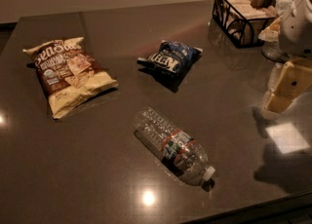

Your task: Pick water bottle

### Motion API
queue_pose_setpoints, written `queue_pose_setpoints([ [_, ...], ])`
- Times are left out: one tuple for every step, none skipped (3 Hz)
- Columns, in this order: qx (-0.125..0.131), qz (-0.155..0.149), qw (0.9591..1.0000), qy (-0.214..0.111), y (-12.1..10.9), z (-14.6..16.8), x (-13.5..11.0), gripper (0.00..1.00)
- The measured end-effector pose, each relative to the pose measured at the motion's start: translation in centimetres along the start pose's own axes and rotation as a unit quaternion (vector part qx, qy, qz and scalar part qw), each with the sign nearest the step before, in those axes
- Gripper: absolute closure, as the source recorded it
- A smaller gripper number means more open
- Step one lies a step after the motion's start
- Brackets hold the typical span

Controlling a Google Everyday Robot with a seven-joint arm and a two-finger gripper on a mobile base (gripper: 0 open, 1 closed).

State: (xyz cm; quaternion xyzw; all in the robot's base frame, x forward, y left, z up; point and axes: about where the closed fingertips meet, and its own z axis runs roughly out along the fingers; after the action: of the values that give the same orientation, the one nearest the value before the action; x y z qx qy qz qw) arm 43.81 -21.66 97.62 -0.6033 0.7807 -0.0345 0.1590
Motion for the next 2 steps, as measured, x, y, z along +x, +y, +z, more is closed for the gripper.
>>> queue_pose_setpoints([
  [0.000, 0.000, 1.0000, 0.000, 0.00, 0.00, 0.00, 0.00],
  [-0.008, -0.003, 0.9999, -0.010, 0.83, 0.18, -0.69, 0.00],
])
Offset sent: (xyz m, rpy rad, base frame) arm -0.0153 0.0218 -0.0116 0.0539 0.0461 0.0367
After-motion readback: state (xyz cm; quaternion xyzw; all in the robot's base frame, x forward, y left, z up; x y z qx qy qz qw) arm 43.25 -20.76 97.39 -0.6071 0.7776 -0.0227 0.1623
